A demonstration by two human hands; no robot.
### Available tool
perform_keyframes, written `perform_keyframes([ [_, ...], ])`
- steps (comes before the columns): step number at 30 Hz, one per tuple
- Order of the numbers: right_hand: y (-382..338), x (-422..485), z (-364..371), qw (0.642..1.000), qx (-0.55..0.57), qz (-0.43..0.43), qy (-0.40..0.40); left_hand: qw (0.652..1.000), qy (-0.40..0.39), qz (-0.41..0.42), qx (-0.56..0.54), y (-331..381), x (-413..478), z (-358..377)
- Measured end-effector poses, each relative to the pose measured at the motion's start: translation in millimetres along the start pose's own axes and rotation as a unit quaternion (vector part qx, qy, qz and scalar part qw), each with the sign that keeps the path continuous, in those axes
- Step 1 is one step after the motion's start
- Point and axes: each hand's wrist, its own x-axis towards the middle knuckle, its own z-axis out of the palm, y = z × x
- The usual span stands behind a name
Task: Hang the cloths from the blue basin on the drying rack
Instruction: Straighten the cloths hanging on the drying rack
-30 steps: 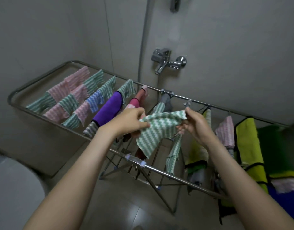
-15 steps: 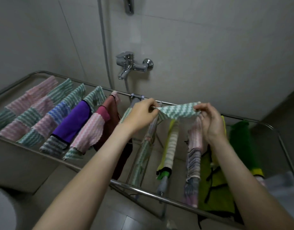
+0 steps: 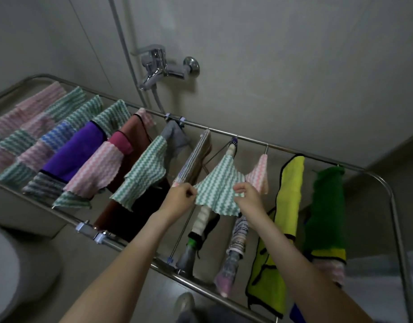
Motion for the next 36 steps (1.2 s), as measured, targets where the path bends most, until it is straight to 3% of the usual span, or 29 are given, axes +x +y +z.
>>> perform_keyframes([
  [6,-2,-1,17,0.996,-0.086,-0.019,-0.021,1.000,-0.009,-0.008,0.028,-8,2,-3],
  [10,-10,3,25,0.981,-0.172,-0.014,-0.092,0.990,-0.098,-0.022,0.103,-7,4,-4],
  [14,-14,4,33,0.976,-0.203,-0.020,-0.076,0.997,-0.047,-0.037,0.039,12,9,-2],
  [18,-15,-3,40,0.997,-0.071,0.033,-0.022,0.989,-0.125,0.003,0.073,36,8,14],
  [21,-15,-4,43,0.987,0.082,0.132,-0.042,0.986,-0.142,0.006,0.089,38,9,20],
  [27,-6,-9,45,0.887,0.325,0.308,-0.113,0.983,-0.159,0.014,0.088,32,13,15],
  [34,-9,-18,43,0.783,0.557,0.269,-0.063,0.970,-0.241,0.020,0.032,20,10,6],
  [36,-15,-19,43,0.755,0.603,0.254,-0.038,0.971,-0.231,0.042,0.048,20,5,7],
])
